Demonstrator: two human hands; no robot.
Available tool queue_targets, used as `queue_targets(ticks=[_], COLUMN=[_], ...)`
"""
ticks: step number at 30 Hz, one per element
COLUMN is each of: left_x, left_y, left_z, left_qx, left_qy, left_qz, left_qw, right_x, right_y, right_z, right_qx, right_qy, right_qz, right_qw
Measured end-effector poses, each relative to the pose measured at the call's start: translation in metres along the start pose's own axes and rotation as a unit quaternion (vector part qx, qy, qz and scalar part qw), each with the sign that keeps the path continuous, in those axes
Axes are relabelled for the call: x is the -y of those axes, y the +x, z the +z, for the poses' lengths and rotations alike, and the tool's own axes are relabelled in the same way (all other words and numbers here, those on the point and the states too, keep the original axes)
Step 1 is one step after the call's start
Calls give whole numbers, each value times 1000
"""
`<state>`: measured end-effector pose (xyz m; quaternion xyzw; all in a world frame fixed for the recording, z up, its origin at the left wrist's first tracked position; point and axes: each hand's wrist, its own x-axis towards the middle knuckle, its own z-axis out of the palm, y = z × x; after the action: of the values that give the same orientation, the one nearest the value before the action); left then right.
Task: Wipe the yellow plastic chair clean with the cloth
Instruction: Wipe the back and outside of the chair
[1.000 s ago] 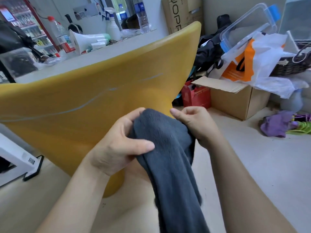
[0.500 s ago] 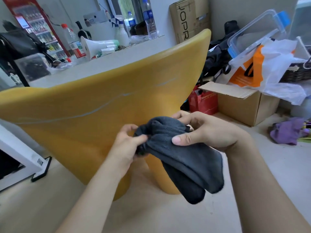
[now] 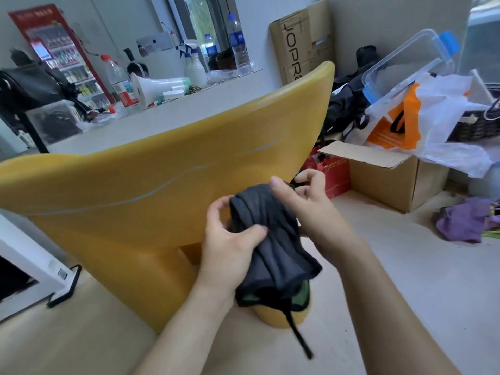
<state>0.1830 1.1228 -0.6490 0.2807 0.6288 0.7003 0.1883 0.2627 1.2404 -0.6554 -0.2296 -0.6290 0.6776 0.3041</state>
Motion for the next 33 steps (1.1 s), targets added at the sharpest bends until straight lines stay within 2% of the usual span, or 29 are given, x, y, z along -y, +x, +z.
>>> queue_targets(ticks=[2,4,6,8,9,10,11,12,14,15,16,17,18,19,20,23,26,30,33], left_x=[-1,-3,-10,-22,-34,-46,-61,-78,-107,-118,-127,-134,-139,-141,-141,-140,-141,-142,-141], left_y=[2,-3,-7,-8,-6,-3,3,8,25,40,57,70,81,87,91,82,60,52,65], left_z=[1,9,19,29,34,39,45,51,58,58,55,50,46,42,41,42,39,47,61], left_qx=[-49,-29,79,206,250,251,212,157,53,12,-3,8,36,68,85,82,82,83,67], left_qy=[87,203,192,228,312,420,505,531,505,536,597,657,702,714,706,705,701,709,728], left_qz=[52,102,101,84,92,125,197,299,472,504,490,424,327,245,216,263,295,310,304], left_qw=[994,973,973,948,912,863,813,777,720,678,635,624,631,652,669,653,644,628,611], right_x=[7,10,8,6,5,3,3,3,1,0,2,4,8,12,18,27,27,37,32], right_y=[-5,-7,-5,-2,0,3,7,10,17,20,22,25,28,32,35,42,49,86,73], right_z=[-7,-10,-13,-16,-16,-16,-15,-14,-16,-18,-20,-20,-18,-13,-5,27,27,-22,8], right_qx=[99,135,117,88,55,3,-60,-127,-225,-245,-259,-272,-286,-300,-310,-322,-376,-419,-430], right_qy=[-12,-36,4,129,196,243,258,259,276,288,292,288,276,248,205,91,87,144,132], right_qz=[-8,-39,-63,-70,-72,-75,-77,-76,-84,-94,-107,-121,-143,-170,-202,-287,-328,-265,-265], right_qw=[995,989,991,985,976,967,961,955,931,921,915,910,907,905,906,897,862,856,853])
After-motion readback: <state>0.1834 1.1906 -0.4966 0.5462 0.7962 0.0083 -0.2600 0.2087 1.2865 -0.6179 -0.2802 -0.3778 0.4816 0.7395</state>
